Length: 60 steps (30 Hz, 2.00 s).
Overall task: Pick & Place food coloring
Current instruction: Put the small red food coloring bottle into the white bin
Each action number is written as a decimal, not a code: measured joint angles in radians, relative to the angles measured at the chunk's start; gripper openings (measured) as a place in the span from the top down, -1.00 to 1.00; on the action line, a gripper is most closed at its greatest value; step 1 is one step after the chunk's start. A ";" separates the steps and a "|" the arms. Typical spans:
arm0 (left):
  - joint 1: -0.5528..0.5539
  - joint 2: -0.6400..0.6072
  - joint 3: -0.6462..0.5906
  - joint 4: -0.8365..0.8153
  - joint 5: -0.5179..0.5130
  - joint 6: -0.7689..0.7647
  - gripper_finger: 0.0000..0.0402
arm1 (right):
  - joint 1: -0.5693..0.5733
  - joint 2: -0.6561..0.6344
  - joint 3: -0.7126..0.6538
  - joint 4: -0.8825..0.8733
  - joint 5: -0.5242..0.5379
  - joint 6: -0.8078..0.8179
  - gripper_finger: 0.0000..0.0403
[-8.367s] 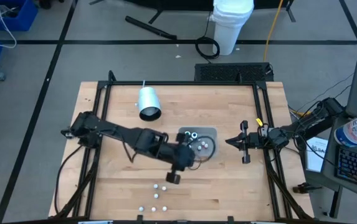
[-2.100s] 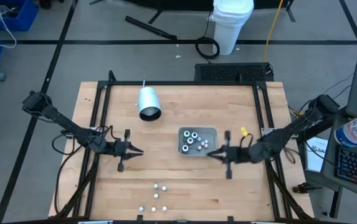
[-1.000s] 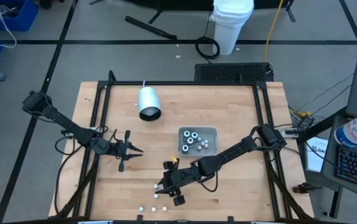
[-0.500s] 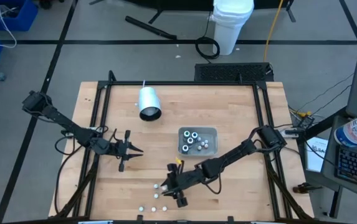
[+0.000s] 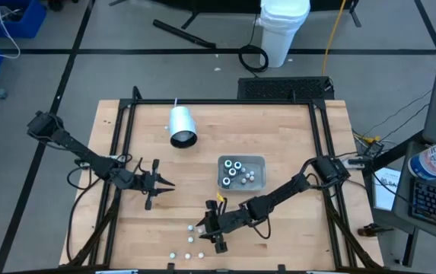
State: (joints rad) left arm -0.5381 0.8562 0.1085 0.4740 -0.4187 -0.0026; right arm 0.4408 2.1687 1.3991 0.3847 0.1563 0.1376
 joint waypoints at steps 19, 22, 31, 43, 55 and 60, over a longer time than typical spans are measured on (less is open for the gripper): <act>0.000 0.000 0.000 0.000 0.000 -0.003 0.67 | 0.006 0.039 0.000 0.001 0.000 -0.004 0.13; 0.000 0.000 0.000 0.000 0.000 -0.003 0.67 | 0.006 0.039 0.000 -0.005 0.001 -0.002 0.14; 0.000 0.000 0.000 0.000 -0.001 -0.001 0.67 | 0.007 0.039 0.000 -0.009 0.029 -0.011 0.15; 0.000 0.000 0.000 0.000 -0.002 0.006 0.67 | 0.013 0.069 0.000 0.035 0.057 -0.039 0.15; 0.000 0.000 0.000 -0.001 -0.002 0.007 0.67 | 0.013 0.108 0.000 0.096 0.053 -0.035 0.15; 0.000 0.000 0.000 -0.002 -0.002 0.007 0.67 | 0.011 0.108 0.000 0.066 0.052 -0.005 0.19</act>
State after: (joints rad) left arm -0.5381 0.8562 0.1085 0.4725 -0.4210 0.0044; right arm 0.4519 2.2765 1.3994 0.4504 0.2085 0.1324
